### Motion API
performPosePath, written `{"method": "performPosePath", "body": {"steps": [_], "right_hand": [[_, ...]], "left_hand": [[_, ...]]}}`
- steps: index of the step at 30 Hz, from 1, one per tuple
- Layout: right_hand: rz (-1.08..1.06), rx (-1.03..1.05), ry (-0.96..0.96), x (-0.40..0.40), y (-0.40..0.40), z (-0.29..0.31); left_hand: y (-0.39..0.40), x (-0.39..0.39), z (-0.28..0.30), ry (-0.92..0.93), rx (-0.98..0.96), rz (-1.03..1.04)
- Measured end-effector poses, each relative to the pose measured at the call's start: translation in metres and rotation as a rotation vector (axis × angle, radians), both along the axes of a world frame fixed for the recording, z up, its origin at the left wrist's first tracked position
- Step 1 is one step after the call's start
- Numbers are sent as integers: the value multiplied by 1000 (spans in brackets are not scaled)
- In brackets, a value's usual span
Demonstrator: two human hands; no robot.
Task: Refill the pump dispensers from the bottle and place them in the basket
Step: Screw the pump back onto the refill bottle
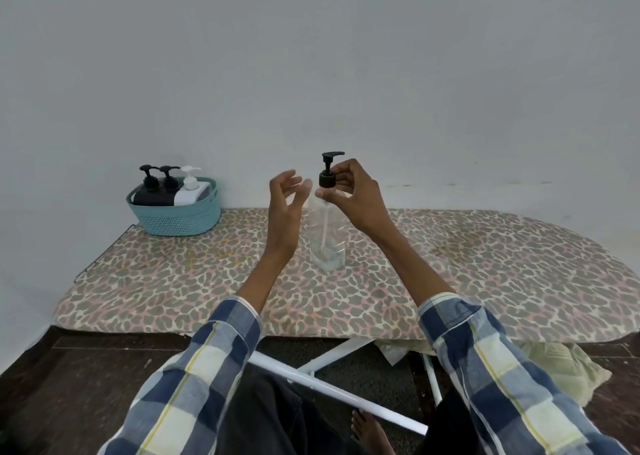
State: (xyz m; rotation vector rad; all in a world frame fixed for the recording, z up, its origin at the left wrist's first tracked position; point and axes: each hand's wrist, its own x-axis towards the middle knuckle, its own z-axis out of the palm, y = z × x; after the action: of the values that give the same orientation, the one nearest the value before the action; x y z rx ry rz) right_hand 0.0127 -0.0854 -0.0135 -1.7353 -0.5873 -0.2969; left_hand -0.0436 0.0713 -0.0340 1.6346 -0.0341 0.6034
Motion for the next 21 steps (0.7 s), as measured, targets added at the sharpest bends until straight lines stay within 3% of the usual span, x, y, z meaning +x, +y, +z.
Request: {"method": "performPosePath", "body": {"steps": [4, 9, 13, 17, 21], "right_hand": [[-10, -7, -63, -5, 6, -10], [-171, -65, -133, -13, 26, -33], [-165, 70, 52, -20, 35, -52], [-169, 57, 20, -20, 31, -65], [-157, 77, 37, -21, 27, -68]], "left_hand": [[-15, 7, 38, -48, 155, -30], [-22, 21, 42, -10, 270, -9], [-13, 23, 38, 3, 253, 12], [-5, 18, 33, 27, 234, -118], [-12, 15, 33, 30, 155, -110]]}}
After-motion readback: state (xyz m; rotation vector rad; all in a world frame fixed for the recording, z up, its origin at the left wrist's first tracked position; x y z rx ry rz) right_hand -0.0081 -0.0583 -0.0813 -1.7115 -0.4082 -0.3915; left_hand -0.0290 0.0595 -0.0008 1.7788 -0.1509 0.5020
